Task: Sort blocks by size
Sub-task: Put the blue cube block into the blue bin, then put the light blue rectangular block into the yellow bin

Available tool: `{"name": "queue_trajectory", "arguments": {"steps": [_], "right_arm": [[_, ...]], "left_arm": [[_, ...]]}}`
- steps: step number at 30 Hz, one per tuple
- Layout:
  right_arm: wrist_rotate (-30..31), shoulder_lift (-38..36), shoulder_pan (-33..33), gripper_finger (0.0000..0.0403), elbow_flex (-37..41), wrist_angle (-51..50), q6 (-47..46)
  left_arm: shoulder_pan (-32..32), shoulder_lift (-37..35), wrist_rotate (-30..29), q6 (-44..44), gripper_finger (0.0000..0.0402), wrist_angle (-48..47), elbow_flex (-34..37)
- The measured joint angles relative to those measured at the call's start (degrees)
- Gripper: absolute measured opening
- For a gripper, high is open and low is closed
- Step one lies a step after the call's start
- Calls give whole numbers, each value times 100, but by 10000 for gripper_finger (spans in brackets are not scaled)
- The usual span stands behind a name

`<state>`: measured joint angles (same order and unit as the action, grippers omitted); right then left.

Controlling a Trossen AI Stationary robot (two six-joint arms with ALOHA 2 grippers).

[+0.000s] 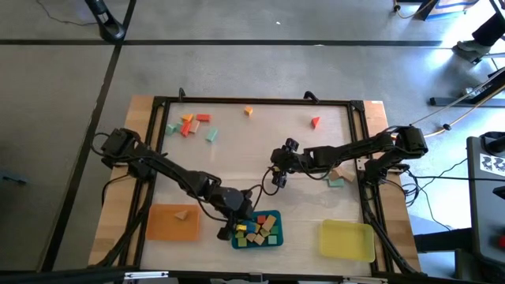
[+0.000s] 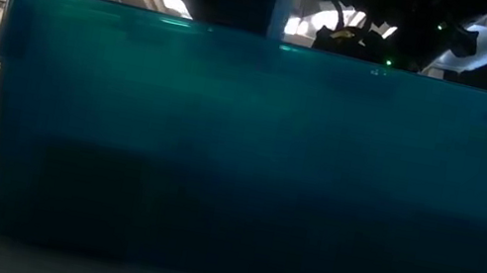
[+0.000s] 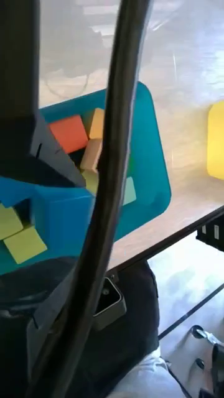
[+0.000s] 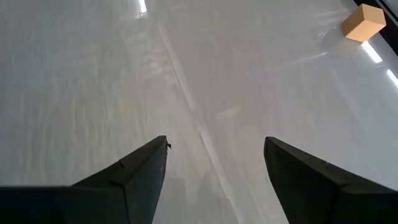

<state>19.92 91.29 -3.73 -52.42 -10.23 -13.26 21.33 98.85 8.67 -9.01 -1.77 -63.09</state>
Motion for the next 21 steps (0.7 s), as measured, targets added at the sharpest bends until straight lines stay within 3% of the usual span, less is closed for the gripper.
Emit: {"name": "queue_trajectory", "arguments": {"steps": [6, 12, 16, 21], "right_arm": [[42, 0, 0, 266, 0, 11, 2], [-22, 0, 0, 266, 0, -12, -144], [-312, 0, 0, 266, 0, -7, -181], [-375, 0, 0, 266, 0, 45, -168]], "left_arm": [[-37, -116, -1, -71, 209, -473, 0], [-204, -661, -258, -559, 211, -1964, 0], [-230, -1159, -1229, -814, 211, -3157, 0], [-226, -1675, -3392, -1397, 211, -4369, 0]]}}
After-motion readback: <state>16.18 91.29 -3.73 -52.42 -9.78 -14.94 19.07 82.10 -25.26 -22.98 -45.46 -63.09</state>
